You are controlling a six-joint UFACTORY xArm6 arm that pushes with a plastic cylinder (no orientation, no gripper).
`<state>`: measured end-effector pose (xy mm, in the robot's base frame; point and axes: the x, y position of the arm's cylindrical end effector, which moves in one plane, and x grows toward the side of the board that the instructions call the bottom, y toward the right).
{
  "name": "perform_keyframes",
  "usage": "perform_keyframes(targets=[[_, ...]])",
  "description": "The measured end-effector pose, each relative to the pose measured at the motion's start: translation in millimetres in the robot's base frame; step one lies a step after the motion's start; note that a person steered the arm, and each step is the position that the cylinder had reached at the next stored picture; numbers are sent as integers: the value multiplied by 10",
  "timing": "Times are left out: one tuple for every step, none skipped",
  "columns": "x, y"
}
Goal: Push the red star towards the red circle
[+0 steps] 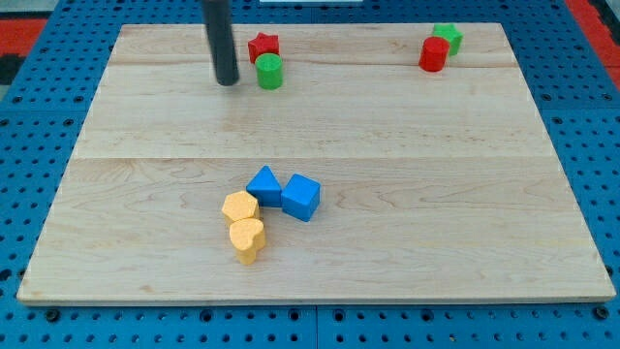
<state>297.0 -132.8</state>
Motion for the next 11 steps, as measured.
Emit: perform_keyframes(targets=[[-52, -85], [-190, 244], [-344, 634], [-625, 502], [-770, 608], [-783, 902], [-833, 1347], [-1037, 1180], [-765, 1541], [-525, 2130], [-511, 2035]])
